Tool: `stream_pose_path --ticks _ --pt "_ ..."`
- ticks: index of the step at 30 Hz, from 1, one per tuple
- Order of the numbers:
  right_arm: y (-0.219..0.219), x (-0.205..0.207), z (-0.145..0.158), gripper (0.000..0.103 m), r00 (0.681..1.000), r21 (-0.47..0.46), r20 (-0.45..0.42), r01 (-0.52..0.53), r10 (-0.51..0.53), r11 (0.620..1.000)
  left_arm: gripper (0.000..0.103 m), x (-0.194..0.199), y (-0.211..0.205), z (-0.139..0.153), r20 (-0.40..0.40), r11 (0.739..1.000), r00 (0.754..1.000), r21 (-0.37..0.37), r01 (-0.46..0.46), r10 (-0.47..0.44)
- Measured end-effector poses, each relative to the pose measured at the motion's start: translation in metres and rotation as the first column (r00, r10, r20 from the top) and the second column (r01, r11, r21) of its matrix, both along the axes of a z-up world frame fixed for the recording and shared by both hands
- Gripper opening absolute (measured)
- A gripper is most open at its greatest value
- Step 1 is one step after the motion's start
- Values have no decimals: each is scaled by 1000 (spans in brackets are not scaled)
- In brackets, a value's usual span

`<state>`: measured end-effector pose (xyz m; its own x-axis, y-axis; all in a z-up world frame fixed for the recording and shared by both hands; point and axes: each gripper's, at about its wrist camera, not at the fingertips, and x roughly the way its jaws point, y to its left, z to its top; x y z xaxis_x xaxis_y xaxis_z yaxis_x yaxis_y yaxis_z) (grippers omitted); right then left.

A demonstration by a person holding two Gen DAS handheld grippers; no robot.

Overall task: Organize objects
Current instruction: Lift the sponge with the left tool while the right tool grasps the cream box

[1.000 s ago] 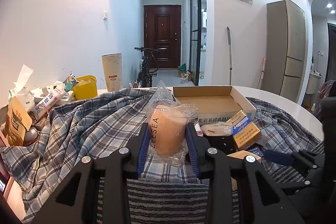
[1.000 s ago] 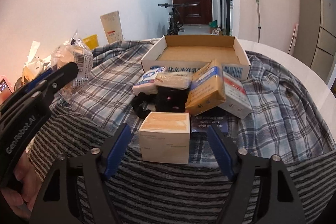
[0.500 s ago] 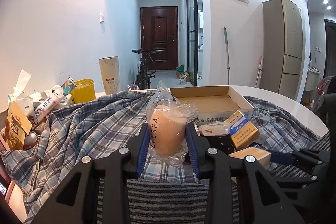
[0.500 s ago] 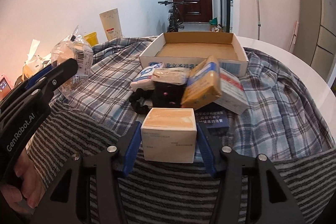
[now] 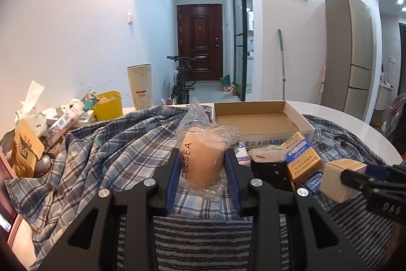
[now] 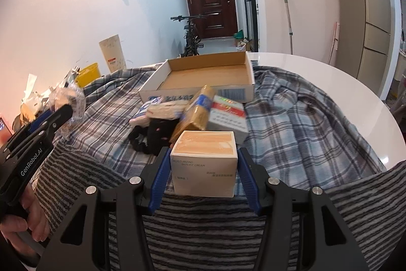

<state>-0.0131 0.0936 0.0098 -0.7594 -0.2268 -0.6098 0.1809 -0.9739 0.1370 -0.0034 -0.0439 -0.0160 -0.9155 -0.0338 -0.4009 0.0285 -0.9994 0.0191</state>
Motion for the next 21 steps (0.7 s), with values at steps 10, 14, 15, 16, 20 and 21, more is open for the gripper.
stream_pose_path --ticks 10,14,15,16,20,21 --pt "15 -3 29 52 996 -20 -92 12 -13 1000 37 13 19 27 -40 994 996 -72 80 -84" --pt "18 -5 57 51 982 -17 -187 2 -5 1000 36 14 9 59 -121 997 992 -81 19 -29" --pt "18 -6 65 51 978 -13 -210 3 -6 1000 36 13 6 68 -135 997 990 -75 22 -32" --pt "18 -8 75 51 972 -10 -233 2 -4 1000 36 13 5 78 -152 997 988 -76 25 -36" --pt "16 -19 112 51 952 -19 -306 -23 16 1000 37 7 9 112 -206 996 977 -81 34 -50" --pt "14 -21 119 51 948 -21 -317 -36 28 999 37 4 12 122 -220 996 974 -70 46 -60"
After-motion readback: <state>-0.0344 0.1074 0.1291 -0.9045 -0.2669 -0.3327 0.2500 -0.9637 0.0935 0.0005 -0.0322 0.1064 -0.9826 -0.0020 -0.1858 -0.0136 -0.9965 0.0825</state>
